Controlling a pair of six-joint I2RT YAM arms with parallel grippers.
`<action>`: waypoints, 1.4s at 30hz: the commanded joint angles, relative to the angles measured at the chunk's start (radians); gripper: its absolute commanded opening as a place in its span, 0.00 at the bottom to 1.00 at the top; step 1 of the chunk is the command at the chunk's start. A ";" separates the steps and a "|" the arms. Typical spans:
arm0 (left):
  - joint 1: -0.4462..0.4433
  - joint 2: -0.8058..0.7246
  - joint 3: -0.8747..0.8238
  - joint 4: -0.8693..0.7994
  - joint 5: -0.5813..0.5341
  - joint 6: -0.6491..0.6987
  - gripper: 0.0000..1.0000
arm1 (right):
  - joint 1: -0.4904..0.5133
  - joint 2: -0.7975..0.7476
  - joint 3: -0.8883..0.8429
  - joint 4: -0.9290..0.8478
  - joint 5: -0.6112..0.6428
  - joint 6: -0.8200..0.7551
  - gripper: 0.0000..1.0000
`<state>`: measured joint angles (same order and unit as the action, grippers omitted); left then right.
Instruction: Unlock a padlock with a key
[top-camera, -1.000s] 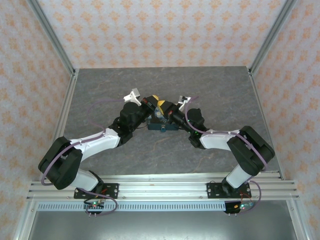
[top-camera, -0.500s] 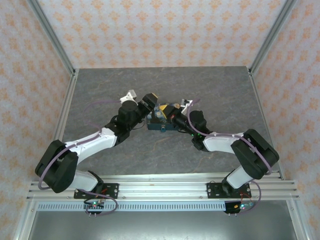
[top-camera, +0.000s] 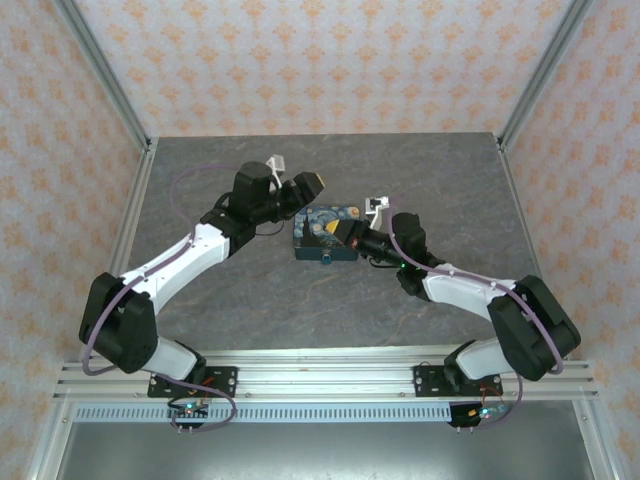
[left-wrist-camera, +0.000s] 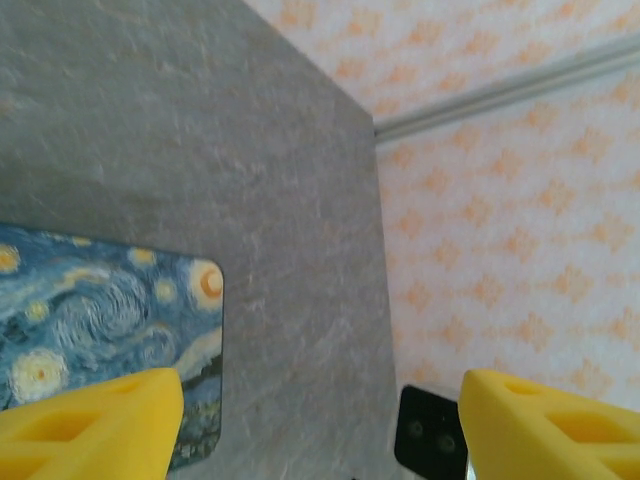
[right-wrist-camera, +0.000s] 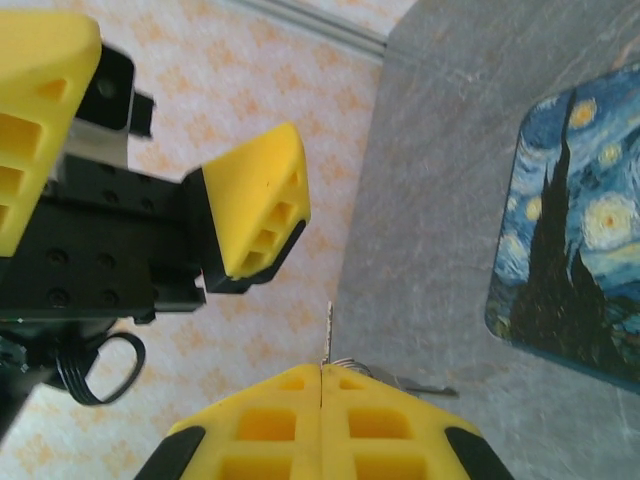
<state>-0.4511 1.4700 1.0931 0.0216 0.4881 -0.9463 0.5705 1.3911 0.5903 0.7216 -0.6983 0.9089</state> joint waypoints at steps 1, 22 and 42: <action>0.005 0.043 0.040 -0.125 0.153 0.095 0.70 | -0.004 -0.021 0.031 -0.047 -0.075 -0.069 0.00; 0.006 0.074 -0.079 0.058 0.268 0.038 0.46 | -0.017 0.015 -0.003 0.120 -0.041 0.059 0.00; 0.006 0.063 -0.093 0.110 0.253 0.002 0.09 | -0.018 0.057 -0.013 0.153 -0.024 0.081 0.00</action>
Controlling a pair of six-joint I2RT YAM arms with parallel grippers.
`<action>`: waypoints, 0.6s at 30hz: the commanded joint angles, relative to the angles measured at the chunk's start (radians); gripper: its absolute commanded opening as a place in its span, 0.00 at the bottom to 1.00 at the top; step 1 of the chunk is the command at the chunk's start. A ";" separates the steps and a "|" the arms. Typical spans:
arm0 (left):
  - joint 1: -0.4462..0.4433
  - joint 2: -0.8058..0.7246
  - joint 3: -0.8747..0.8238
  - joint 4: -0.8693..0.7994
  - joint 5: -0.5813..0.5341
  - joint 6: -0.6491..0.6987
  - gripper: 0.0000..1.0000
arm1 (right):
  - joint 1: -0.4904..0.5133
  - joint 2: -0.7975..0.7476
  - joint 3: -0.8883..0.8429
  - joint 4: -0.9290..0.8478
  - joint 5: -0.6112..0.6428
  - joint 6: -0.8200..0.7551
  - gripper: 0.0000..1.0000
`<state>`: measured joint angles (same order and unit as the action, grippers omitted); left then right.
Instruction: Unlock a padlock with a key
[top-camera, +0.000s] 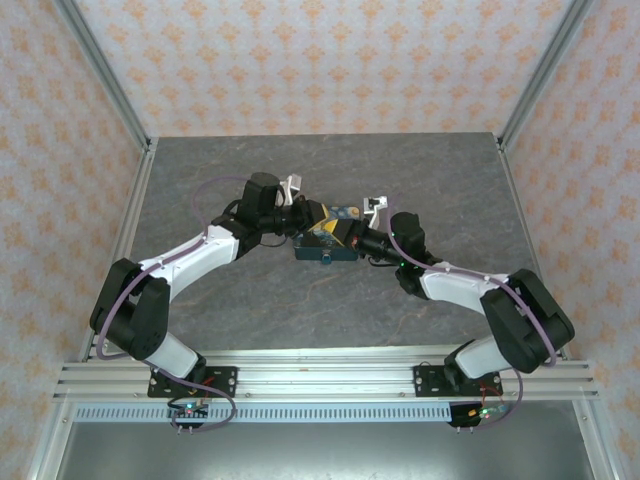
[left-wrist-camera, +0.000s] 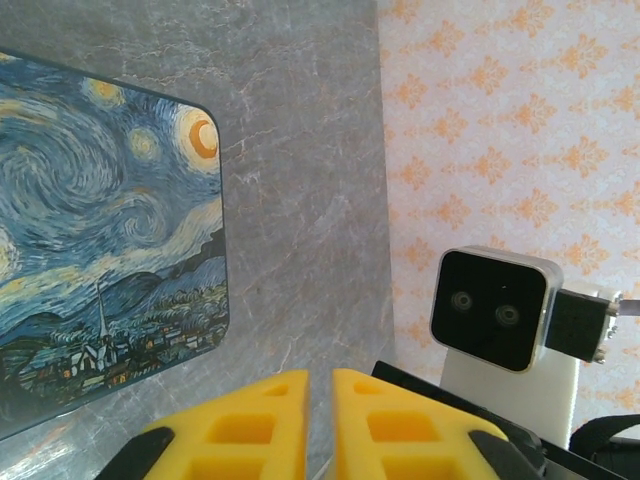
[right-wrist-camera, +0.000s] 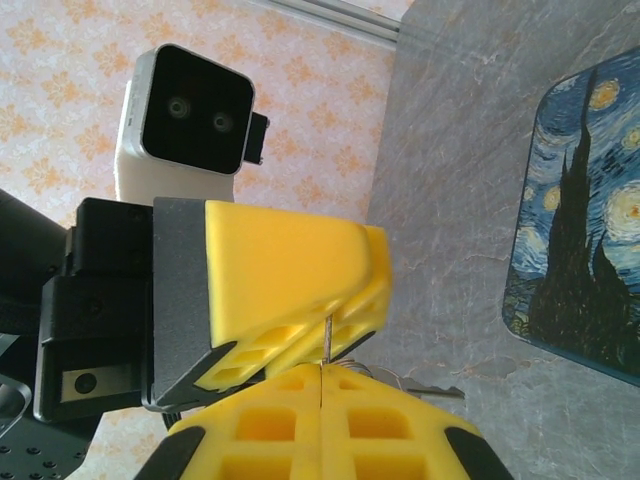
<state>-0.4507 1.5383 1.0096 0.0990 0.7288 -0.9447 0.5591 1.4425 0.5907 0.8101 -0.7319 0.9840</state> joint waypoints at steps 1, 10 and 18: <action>0.006 -0.005 -0.011 0.033 0.011 0.001 0.06 | -0.007 0.005 -0.012 0.064 0.012 0.005 0.00; 0.006 -0.010 -0.016 0.032 -0.004 -0.006 0.00 | -0.015 -0.008 -0.017 0.066 0.023 0.019 0.02; 0.005 -0.055 -0.047 0.061 -0.104 -0.081 0.00 | -0.060 -0.155 -0.073 -0.034 0.113 -0.001 0.58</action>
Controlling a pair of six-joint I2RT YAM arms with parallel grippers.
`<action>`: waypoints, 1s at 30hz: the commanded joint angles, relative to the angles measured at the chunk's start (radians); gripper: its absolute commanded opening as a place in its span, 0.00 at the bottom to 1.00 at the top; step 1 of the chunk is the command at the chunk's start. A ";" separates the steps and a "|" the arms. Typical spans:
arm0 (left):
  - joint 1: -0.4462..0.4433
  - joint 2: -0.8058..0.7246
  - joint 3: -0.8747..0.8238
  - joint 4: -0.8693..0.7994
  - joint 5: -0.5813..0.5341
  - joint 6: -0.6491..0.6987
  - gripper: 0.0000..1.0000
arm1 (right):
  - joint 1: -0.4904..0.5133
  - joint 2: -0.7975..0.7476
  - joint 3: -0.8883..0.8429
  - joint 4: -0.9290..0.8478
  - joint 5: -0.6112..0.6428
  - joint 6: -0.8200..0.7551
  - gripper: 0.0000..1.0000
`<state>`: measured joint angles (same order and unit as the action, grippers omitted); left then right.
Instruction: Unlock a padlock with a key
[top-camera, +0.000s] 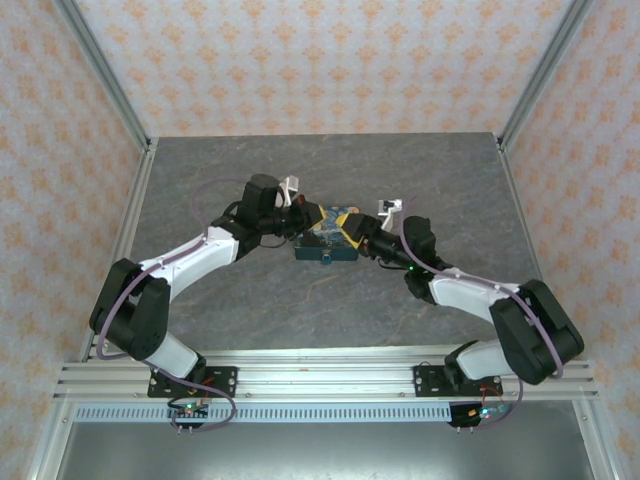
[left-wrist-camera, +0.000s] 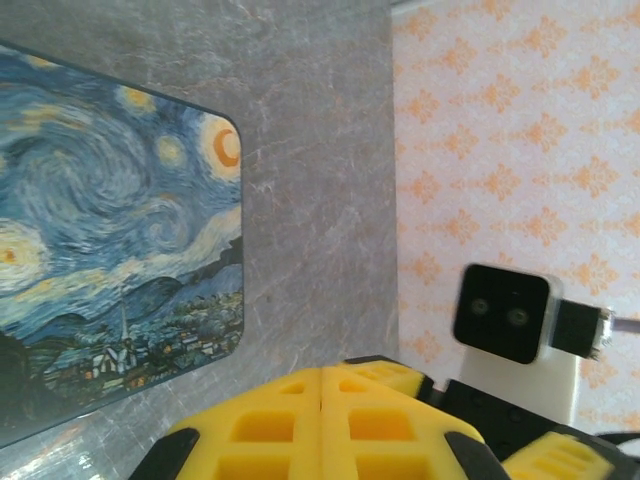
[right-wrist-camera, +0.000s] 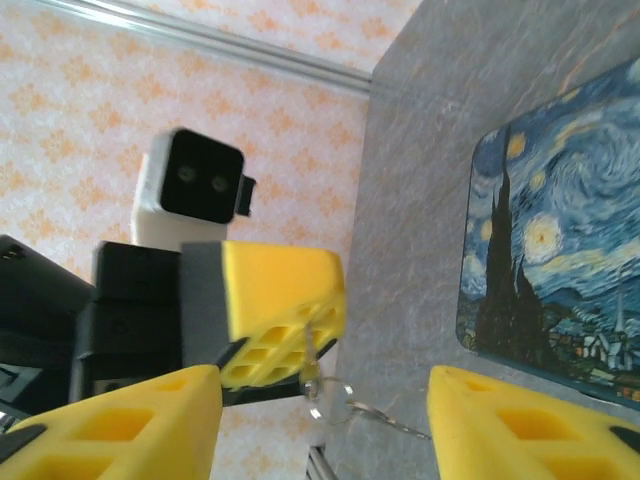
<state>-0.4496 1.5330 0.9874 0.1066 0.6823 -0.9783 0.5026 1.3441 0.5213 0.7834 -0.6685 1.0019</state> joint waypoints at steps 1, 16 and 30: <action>0.003 -0.058 -0.034 0.072 -0.075 -0.068 0.00 | -0.003 -0.063 -0.001 -0.013 0.061 -0.022 0.58; -0.049 -0.149 -0.158 0.247 -0.323 -0.225 0.00 | 0.058 0.100 0.060 0.216 0.158 0.114 0.57; -0.067 -0.130 -0.137 0.252 -0.315 -0.234 0.00 | 0.089 0.232 0.139 0.306 0.070 0.107 0.48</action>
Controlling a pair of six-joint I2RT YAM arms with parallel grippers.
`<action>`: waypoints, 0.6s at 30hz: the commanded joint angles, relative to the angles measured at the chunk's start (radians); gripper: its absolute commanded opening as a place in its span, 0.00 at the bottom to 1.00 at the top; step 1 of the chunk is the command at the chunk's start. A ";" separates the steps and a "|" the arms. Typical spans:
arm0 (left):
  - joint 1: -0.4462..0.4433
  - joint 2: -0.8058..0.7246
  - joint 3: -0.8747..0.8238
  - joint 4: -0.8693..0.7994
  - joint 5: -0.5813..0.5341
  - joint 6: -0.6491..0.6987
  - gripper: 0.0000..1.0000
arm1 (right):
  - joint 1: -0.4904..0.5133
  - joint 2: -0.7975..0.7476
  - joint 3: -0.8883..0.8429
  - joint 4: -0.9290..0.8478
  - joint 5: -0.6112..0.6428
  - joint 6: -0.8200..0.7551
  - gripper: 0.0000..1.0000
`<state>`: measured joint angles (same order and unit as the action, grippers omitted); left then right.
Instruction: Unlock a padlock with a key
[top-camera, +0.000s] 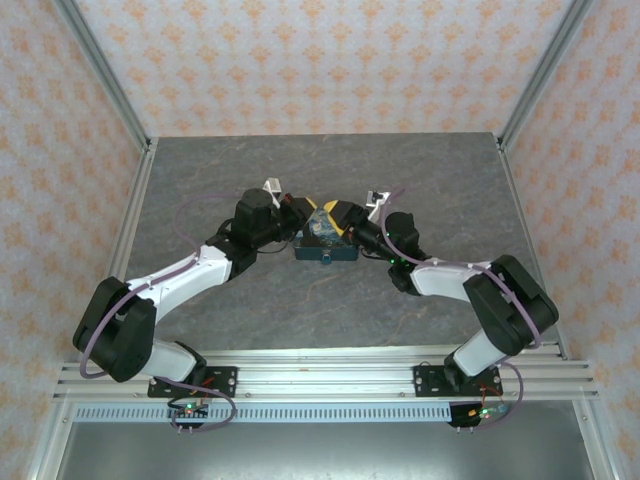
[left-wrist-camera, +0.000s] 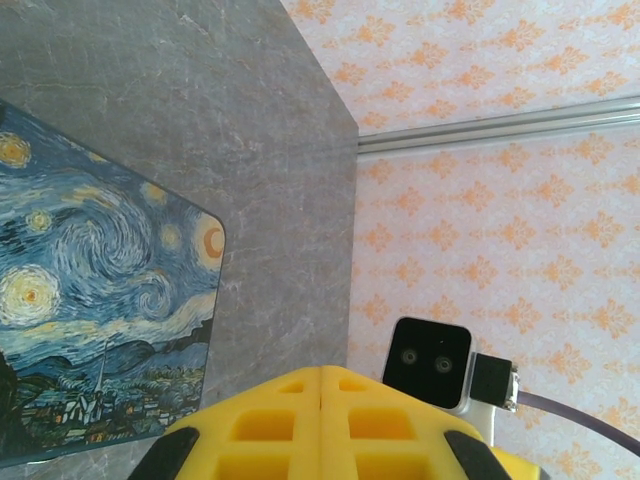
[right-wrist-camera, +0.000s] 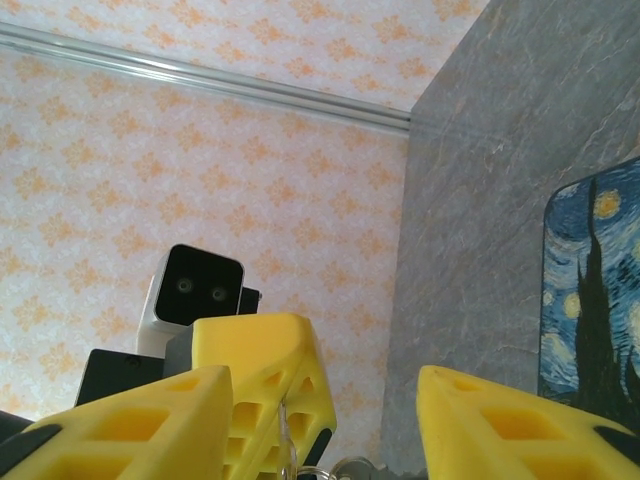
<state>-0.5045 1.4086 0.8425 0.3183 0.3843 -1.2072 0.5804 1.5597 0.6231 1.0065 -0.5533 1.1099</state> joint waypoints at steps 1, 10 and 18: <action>-0.012 -0.002 0.007 0.042 -0.016 -0.006 0.00 | 0.012 0.021 0.040 0.088 -0.054 -0.001 0.47; -0.014 0.009 0.021 0.030 -0.019 -0.002 0.00 | 0.018 0.036 0.035 0.106 -0.110 -0.006 0.32; -0.016 0.016 0.026 0.019 -0.024 0.003 0.00 | 0.018 0.027 0.016 0.103 -0.143 -0.016 0.18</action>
<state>-0.5156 1.4105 0.8425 0.3256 0.3836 -1.2072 0.5934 1.5944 0.6407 1.0489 -0.6636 1.1126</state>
